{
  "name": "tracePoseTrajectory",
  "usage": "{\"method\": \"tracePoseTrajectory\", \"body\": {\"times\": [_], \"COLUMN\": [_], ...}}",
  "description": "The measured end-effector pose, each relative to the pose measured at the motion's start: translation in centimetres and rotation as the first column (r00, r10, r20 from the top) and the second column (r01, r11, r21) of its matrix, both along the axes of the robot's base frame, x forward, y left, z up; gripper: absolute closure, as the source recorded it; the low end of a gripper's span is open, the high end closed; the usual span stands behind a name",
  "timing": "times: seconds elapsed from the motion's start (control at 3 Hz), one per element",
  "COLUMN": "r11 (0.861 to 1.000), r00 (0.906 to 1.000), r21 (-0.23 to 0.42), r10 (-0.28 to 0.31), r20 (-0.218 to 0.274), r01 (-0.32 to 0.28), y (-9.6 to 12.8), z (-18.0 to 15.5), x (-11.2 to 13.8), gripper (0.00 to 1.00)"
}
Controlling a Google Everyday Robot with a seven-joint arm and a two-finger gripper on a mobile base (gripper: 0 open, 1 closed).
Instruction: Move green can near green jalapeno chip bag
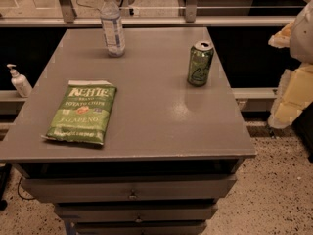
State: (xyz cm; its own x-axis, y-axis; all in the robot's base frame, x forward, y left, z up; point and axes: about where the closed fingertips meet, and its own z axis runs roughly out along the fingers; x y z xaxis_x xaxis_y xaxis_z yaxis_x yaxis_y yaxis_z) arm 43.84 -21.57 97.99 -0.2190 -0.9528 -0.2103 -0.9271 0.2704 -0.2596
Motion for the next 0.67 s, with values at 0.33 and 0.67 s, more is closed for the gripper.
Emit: {"method": "tracePoseTrajectory", "body": {"times": [0.33, 0.67], "r11": [1.000, 1.000], "r00": [0.9999, 0.9970], "r21": [-0.001, 0.014], "r10": [0.002, -0.001], "r20": [0.015, 0.078], "r01": [-0.002, 0.000], "y": [0.1, -0.6], "z": [0.2, 0.3], "x": [0.1, 1.6], "gripper": [0.00, 0.00]}}
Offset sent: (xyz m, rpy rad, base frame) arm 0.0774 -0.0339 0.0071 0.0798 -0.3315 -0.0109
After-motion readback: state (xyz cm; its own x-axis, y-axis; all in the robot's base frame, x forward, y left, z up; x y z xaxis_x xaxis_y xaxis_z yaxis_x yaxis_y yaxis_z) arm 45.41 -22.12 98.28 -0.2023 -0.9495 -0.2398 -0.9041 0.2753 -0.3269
